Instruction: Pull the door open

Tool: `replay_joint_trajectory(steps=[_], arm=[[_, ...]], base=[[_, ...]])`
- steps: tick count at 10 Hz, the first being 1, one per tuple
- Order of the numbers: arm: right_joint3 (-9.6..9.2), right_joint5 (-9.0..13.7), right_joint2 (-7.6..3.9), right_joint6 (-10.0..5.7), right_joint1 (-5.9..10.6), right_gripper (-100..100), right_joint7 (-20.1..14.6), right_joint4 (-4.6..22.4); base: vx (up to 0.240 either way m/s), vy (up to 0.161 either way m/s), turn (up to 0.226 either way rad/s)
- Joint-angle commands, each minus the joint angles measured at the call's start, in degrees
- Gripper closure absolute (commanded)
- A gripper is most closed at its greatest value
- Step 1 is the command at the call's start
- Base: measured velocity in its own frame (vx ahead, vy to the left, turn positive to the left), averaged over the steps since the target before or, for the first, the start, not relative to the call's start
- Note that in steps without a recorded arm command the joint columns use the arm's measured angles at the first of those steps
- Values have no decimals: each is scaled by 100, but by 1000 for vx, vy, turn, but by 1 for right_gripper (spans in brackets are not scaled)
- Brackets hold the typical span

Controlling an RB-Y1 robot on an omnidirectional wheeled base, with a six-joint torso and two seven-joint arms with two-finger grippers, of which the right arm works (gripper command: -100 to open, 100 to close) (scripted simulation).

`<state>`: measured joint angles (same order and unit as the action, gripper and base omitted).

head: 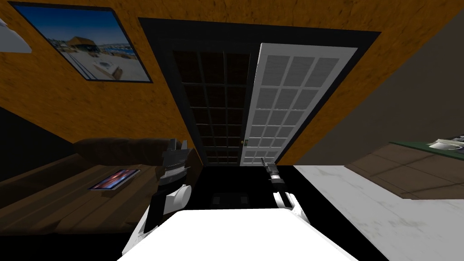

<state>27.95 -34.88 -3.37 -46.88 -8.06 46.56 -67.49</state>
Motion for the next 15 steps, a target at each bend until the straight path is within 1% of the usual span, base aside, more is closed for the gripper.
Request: replay_joint_trajectory(steps=[1, 6, 7, 8, 10, 11, 14, 15], arm=[[102, -110, 51, -70, 78, -100, 198, 244], [331, -348, 163, -227, 255, -100, 598, 783], [414, -434, 211, -284, 321, -100, 744, 981], [414, -434, 211, -284, 321, -100, 744, 981], [491, -516, 259, -338, 385, -100, 881, 1165], [557, -585, 308, -384, 441, -100, 997, 1321], [653, -687, 380, -451, 524, -100, 1170, 1553], [697, -735, 423, -483, 568, -100, 1251, 1660]], base=[[139, 2, 39], [104, 8, 26], [137, 9, 40], [111, 2, 16], [76, 1, 18], [106, 8, 38], [116, 0, 24], [106, 3, 29]])
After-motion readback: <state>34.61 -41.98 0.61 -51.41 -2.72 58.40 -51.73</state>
